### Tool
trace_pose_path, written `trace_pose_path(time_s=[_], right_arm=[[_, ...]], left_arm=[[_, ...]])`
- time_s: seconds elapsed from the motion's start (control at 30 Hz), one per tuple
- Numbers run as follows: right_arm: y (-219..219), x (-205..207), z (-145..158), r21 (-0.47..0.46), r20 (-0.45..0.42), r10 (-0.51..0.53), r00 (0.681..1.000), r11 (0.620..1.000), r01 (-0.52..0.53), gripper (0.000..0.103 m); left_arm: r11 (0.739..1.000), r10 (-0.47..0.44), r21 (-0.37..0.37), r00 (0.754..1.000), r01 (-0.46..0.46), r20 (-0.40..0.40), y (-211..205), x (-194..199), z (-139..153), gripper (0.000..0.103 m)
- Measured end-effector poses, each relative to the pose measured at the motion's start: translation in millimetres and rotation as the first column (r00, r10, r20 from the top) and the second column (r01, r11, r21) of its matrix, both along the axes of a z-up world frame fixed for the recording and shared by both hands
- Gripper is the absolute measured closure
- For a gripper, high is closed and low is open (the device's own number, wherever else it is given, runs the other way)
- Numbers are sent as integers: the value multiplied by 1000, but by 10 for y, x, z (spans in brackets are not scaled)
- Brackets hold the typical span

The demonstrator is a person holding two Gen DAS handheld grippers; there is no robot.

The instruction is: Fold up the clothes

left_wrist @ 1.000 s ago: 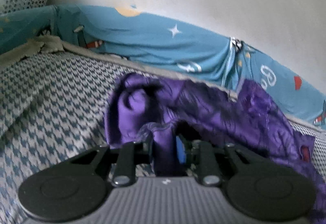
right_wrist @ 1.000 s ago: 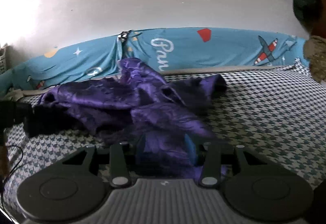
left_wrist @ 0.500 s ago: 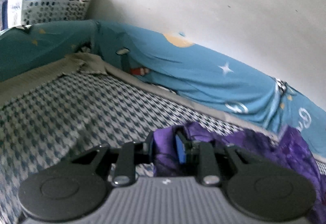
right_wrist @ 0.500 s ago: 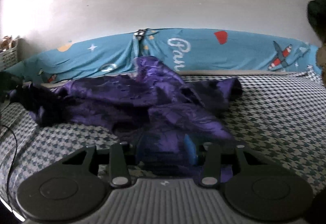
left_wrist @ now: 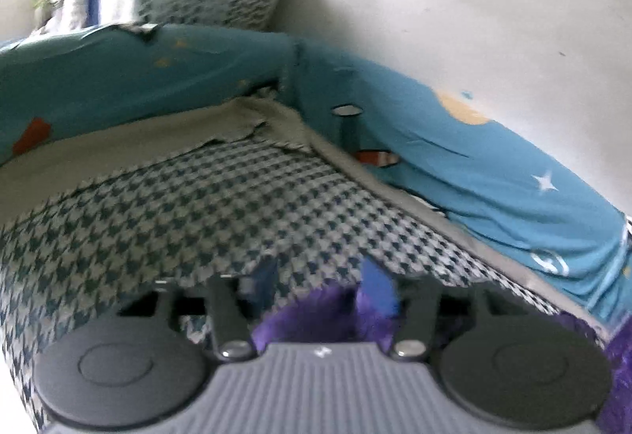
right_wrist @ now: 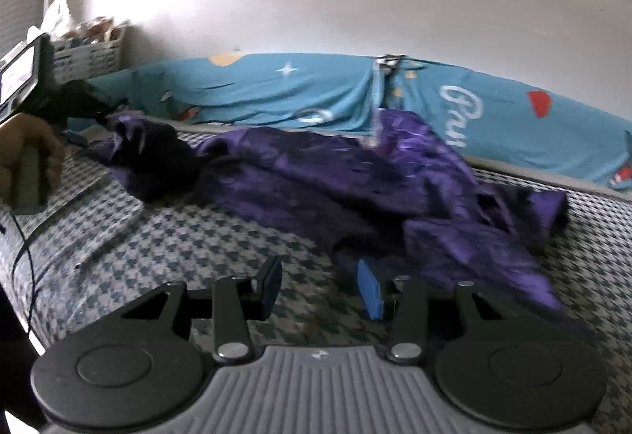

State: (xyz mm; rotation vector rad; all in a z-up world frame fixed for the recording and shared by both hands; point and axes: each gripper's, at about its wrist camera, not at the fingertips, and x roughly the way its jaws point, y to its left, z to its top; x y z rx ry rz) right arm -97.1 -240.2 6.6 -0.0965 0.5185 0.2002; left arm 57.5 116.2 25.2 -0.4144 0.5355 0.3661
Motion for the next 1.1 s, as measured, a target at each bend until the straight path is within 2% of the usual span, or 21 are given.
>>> trace_pose_path(time_s=[0.07, 0.2, 0.5, 0.73, 1.0, 1.1], right_arm=[[82, 73, -22, -9, -6, 40, 999, 999, -40, 60], [257, 218, -74, -42, -11, 105, 994, 994, -106, 60], [645, 623, -163, -101, 4, 233, 972, 968, -232, 60], [908, 970, -267, -134, 3, 313, 950, 941, -310, 60], [1192, 1359, -417, -178, 21, 353, 935, 922, -344, 59], [1284, 1499, -494, -201, 29, 356, 934, 917, -344, 55]], left_arm=[[1000, -9, -13, 1000, 9, 2, 2, -2, 4, 27], [999, -50, 3, 999, 50, 18, -94, -26, 36, 20], [993, -115, -4, 993, 115, -19, -270, 34, -20, 12], [991, -131, 10, 991, 131, -31, -329, 26, -19, 10], [992, -128, -7, 991, 128, -41, -293, -3, -12, 7], [992, -126, -5, 991, 126, -43, -274, -12, -11, 7]])
